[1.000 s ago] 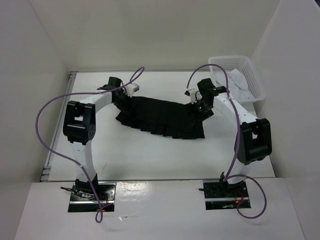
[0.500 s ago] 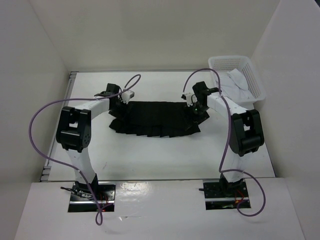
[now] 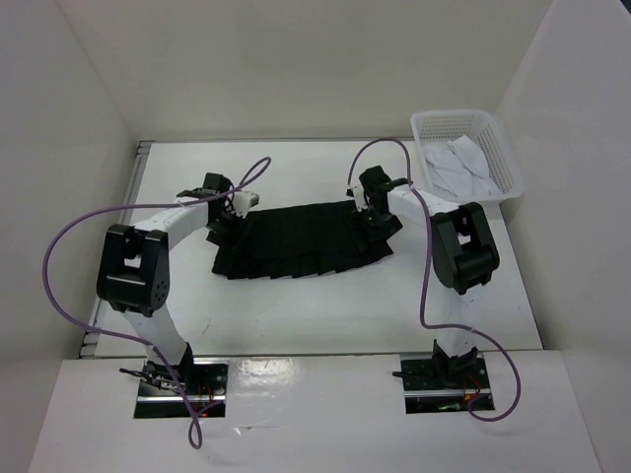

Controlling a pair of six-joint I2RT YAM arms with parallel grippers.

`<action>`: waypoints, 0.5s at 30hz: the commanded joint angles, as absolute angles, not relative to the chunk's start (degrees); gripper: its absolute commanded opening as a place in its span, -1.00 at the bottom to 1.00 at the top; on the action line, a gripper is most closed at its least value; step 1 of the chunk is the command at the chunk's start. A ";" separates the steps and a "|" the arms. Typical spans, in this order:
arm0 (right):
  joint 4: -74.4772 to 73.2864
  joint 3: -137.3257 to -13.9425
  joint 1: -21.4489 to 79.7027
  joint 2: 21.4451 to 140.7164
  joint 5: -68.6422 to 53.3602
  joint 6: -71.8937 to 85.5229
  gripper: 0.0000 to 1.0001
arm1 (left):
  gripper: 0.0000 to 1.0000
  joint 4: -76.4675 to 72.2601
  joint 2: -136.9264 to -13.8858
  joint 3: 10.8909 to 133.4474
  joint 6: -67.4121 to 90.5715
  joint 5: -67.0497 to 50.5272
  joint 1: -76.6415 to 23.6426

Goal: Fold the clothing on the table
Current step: Fold the skirt

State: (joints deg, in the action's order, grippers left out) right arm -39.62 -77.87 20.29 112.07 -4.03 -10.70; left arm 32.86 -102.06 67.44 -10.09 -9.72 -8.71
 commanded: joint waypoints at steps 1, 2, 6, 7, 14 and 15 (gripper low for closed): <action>-34.98 -80.85 20.83 113.55 0.08 -9.76 0.97 | 0.29 35.95 -98.62 66.01 -9.14 -11.07 -8.44; -34.20 -80.86 20.83 114.34 0.87 -9.76 0.97 | 0.29 35.95 -98.61 65.31 -9.14 -11.07 -8.44; -31.73 -80.86 20.83 115.05 5.78 -10.28 0.97 | 0.36 37.79 -97.56 64.60 -9.14 -11.69 -8.44; -30.86 -81.38 20.83 115.66 6.58 -10.28 0.97 | 0.39 37.79 -97.56 64.60 -9.66 -11.69 -8.44; -31.63 -86.30 20.83 117.42 8.18 -11.34 0.97 | 0.55 40.25 -97.03 64.60 -10.80 -14.41 -8.44; -33.29 -86.83 20.83 116.46 7.48 -12.03 0.97 | 0.57 40.25 -97.03 65.30 -11.33 -14.41 -8.44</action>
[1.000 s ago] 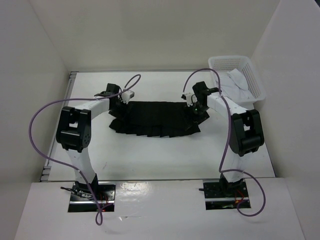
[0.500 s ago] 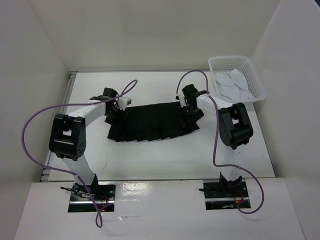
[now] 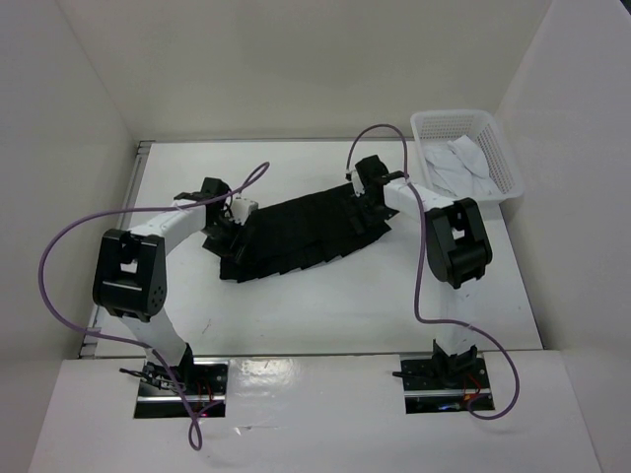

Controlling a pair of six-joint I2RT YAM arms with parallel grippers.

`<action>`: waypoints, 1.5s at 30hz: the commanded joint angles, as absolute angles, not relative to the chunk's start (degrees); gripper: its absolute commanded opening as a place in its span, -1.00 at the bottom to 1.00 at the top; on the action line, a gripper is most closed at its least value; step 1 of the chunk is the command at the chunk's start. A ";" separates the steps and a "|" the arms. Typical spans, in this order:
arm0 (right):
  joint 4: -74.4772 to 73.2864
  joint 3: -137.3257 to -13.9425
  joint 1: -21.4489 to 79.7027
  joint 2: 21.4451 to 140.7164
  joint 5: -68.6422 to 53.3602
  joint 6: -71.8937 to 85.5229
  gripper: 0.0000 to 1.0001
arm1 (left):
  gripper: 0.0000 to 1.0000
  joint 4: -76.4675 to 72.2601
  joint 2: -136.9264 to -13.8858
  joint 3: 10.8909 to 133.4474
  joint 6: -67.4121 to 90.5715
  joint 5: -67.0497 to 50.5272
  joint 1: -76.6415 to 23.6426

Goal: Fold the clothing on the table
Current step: Fold the skirt

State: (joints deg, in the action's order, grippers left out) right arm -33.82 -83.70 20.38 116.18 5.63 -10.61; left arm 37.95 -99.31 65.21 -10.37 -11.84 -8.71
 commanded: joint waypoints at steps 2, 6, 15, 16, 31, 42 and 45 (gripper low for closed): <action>-34.88 -87.45 20.83 113.40 4.14 -12.82 0.97 | 0.65 42.00 -95.63 66.88 -11.34 -15.73 -8.44; -40.07 -89.38 20.83 107.60 -2.01 -15.29 0.97 | 1.00 44.64 -93.87 72.93 -13.09 -18.36 -5.28; -43.42 -84.91 20.83 99.67 -7.12 -18.02 0.97 | 1.00 38.76 -96.84 75.15 -11.95 -30.91 4.75; -43.42 -84.21 20.83 99.67 -7.12 -18.02 0.97 | 1.00 38.15 -99.73 74.62 -12.56 -32.07 5.44; -43.42 -82.00 20.83 99.67 -10.11 -18.02 0.97 | 1.00 31.20 -109.07 76.29 -17.67 -34.73 5.98; -44.47 -83.76 20.83 102.74 -11.78 -18.54 0.97 | 1.00 31.20 -113.28 79.62 -23.11 -33.57 6.50; -44.99 -84.29 20.83 102.74 -11.78 -18.54 0.97 | 1.00 31.20 -115.04 80.16 -24.34 -34.10 6.50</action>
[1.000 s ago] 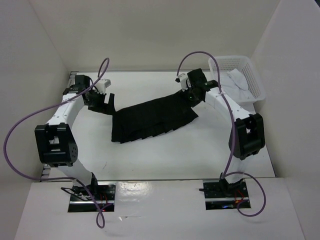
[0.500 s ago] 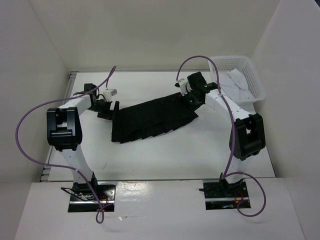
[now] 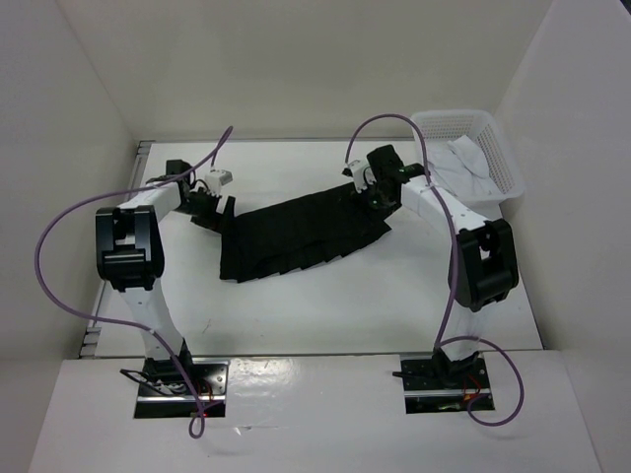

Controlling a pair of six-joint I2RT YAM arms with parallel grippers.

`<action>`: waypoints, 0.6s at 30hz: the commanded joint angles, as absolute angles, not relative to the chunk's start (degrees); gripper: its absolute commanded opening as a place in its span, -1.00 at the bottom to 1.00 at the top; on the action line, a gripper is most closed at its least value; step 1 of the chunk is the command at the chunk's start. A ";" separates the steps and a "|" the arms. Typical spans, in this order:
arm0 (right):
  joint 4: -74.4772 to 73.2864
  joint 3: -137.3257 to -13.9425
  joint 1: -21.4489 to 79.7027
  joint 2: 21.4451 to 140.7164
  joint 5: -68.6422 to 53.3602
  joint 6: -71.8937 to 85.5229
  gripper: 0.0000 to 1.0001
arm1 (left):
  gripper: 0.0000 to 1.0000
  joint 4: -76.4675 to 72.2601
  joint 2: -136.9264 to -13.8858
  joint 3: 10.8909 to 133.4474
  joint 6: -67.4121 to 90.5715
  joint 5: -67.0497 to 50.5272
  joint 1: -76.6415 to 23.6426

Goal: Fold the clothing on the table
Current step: Fold the skirt

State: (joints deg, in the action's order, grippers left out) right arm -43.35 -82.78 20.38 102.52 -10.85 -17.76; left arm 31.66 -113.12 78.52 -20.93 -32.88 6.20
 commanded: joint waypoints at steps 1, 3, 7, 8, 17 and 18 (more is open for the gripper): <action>-45.00 -84.29 20.83 102.74 -11.78 -18.54 0.97 | 1.00 31.90 -115.92 80.77 -24.35 -34.62 6.50; -45.00 -84.29 20.83 102.74 -11.78 -18.54 0.97 | 1.00 32.69 -116.46 81.30 -25.75 -35.33 6.50; -45.00 -84.29 20.83 103.27 -12.30 -19.07 0.97 | 1.00 33.40 -118.56 82.35 -27.16 -36.83 6.50; -45.52 -84.29 20.83 103.27 -12.30 -19.07 0.97 | 1.00 33.40 -118.56 82.35 -27.16 -36.83 6.50; -46.05 -85.52 20.83 104.85 -12.92 -19.07 0.97 | 1.00 36.91 -120.32 84.20 -30.57 -38.58 6.50; -46.05 -85.52 20.83 104.85 -12.92 -19.07 0.97 | 1.00 37.70 -120.32 84.20 -31.11 -38.58 6.50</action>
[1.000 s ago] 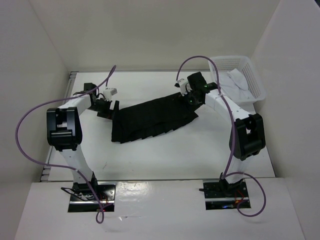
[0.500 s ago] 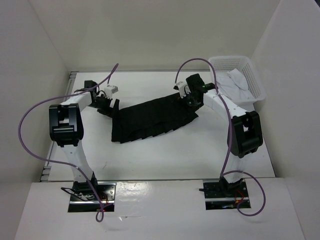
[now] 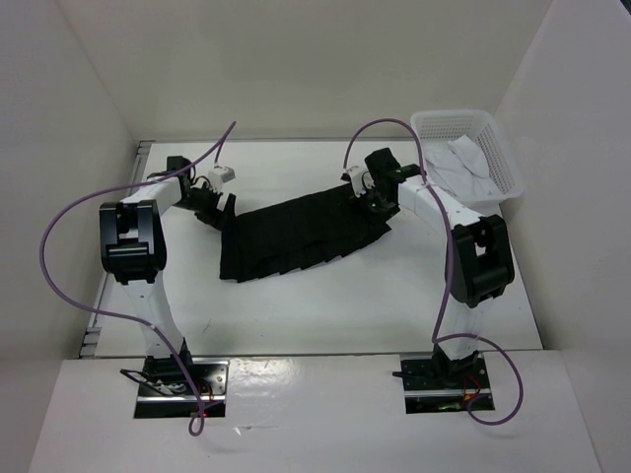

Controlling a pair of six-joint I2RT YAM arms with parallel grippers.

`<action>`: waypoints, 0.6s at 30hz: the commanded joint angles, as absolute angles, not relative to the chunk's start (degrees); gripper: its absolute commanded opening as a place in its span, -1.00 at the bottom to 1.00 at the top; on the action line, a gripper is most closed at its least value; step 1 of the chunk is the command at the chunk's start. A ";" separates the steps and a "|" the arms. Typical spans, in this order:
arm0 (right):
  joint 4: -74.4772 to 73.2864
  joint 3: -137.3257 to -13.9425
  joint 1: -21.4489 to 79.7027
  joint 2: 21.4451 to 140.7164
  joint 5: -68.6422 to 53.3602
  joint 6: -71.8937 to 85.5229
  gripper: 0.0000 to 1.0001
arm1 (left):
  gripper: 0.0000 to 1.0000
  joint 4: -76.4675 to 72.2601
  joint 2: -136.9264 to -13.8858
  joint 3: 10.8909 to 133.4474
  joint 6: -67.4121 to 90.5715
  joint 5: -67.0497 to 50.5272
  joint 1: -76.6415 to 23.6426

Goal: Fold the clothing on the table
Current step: Fold the skirt

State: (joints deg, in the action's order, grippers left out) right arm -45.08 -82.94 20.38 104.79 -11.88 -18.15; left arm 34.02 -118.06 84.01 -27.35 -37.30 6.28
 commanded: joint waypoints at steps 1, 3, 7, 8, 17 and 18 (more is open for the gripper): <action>-46.05 -85.52 20.83 104.85 -12.92 -19.07 0.97 | 1.00 37.70 -120.32 83.59 -31.11 -38.58 6.50; -46.05 -85.52 20.83 104.85 -12.92 -19.07 0.97 | 0.98 39.80 -120.85 83.58 -33.22 -39.11 6.50; -46.05 -85.52 20.83 105.38 -12.92 -19.07 0.97 | 0.86 42.88 -122.69 83.06 -36.21 -39.11 6.50; -46.05 -85.52 20.83 105.38 -12.92 -19.07 0.97 | 0.83 43.41 -123.30 83.06 -36.73 -39.63 6.50; -46.05 -84.82 20.83 105.38 -13.45 -19.07 0.97 | 0.15 44.03 -124.98 82.53 -37.27 -42.80 6.50; -46.05 -84.81 20.83 105.38 -12.93 -19.07 0.97 | 0.12 44.56 -124.98 82.53 -37.27 -42.80 6.50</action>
State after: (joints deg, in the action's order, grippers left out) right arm -45.28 -83.24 20.38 105.36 -12.47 -18.39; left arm 39.20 -120.88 84.64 -35.64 -44.05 6.68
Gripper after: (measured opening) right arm 0.986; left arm 0.572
